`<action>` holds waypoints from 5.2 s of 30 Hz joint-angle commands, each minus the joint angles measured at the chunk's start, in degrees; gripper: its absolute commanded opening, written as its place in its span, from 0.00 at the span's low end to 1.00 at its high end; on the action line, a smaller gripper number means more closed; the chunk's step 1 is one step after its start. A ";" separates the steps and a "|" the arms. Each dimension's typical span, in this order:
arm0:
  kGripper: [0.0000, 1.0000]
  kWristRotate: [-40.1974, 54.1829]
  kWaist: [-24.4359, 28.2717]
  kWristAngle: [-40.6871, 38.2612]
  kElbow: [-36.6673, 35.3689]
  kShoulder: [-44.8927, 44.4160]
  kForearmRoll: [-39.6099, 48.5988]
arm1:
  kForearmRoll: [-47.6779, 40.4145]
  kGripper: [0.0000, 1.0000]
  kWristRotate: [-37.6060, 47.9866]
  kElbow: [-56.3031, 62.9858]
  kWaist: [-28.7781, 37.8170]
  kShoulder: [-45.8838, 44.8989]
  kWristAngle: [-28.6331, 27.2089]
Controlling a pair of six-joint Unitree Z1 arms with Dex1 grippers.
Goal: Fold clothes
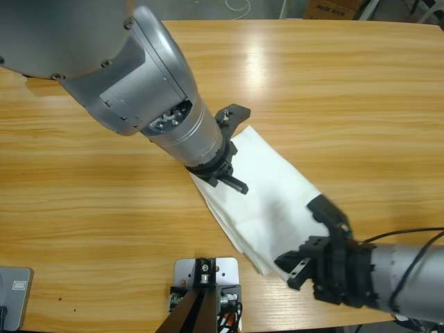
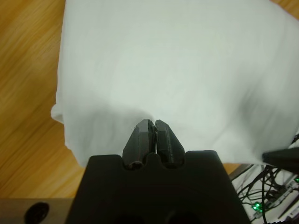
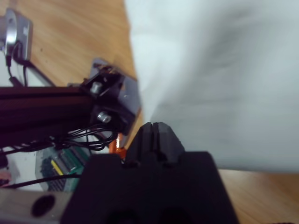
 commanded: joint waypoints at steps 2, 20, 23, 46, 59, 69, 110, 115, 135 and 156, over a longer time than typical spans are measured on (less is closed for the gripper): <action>0.00 0.03 -0.11 -0.96 0.37 4.77 -0.59 | -3.95 0.00 1.40 2.49 1.70 6.22 1.68; 0.00 -0.13 2.74 -0.12 1.00 7.97 0.15 | -5.46 0.00 2.95 4.06 1.70 7.45 1.24; 0.00 -1.01 2.95 0.34 0.88 9.27 0.73 | -5.44 0.00 2.95 4.14 1.70 7.45 1.24; 0.00 -9.48 4.04 10.45 -1.20 -9.33 11.26 | 5.61 0.00 -9.23 -0.81 -0.94 -11.69 -2.76; 0.00 -11.66 -2.78 10.13 1.19 -0.79 8.55 | -5.39 0.00 -17.35 -0.95 -20.36 6.66 5.23; 0.00 -11.84 -3.47 7.02 7.57 8.58 0.98 | -4.30 0.00 -17.09 1.77 -20.39 8.05 1.88; 1.00 -10.40 2.05 11.94 15.12 -19.93 1.89 | 3.84 1.00 -28.57 -7.02 -44.39 -0.95 22.37; 1.00 -13.40 1.95 11.73 26.73 -30.95 2.33 | -0.78 0.94 -41.38 -10.71 -57.05 16.91 43.27; 1.00 -16.58 1.61 11.59 35.89 -40.99 5.37 | 3.05 0.85 -48.75 -14.58 -52.97 36.75 51.32; 1.00 -16.76 0.84 11.59 36.37 -40.48 5.09 | 17.67 0.00 -28.73 -11.03 -53.67 13.74 2.23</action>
